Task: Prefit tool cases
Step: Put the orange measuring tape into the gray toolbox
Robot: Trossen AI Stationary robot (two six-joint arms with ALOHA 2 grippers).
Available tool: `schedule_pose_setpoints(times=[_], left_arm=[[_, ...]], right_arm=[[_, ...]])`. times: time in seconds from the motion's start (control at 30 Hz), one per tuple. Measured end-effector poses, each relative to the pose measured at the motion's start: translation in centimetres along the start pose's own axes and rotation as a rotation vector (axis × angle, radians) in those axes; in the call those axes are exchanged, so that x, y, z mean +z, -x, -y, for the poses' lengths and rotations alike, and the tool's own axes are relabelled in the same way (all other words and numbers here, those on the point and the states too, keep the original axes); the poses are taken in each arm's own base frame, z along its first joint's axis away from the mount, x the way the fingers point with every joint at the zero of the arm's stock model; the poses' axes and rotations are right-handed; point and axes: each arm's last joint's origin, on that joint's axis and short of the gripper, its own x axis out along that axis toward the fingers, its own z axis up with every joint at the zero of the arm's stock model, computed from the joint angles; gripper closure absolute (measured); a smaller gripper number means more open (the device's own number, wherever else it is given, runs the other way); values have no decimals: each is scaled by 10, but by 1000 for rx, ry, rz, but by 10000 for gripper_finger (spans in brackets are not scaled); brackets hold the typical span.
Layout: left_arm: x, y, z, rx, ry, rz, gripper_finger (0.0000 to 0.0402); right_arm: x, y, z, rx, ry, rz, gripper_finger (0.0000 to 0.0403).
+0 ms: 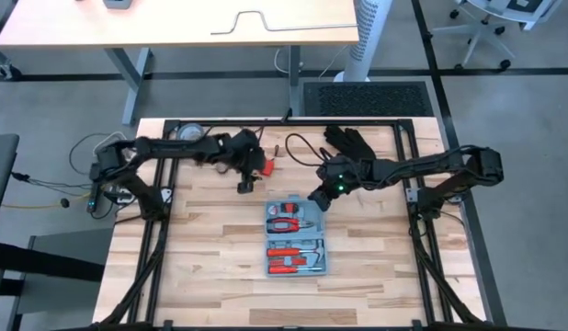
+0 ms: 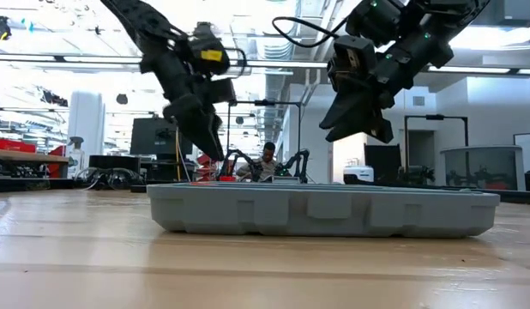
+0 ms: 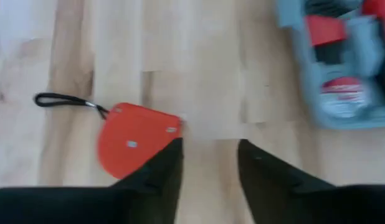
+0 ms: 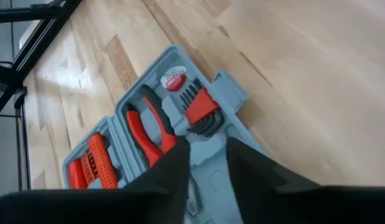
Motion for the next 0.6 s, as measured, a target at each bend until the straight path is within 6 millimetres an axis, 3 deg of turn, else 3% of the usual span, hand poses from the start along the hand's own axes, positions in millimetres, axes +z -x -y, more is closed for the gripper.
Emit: schedule_pose_setpoints(times=[0.17, 0.33, 0.6], left_arm=[[5, -13, -28, 15, -23, -24, 182], [7, -26, -47, 0, -64, -63, 134], [-3, -45, -56, -37, -137, -129, 127]], right_arm=[[0, 0, 0, 6, -4, -5, 211], [1, 0, 2, -1, -45, -2, 141], [4, 1, 7, -11, -76, 7, 127]])
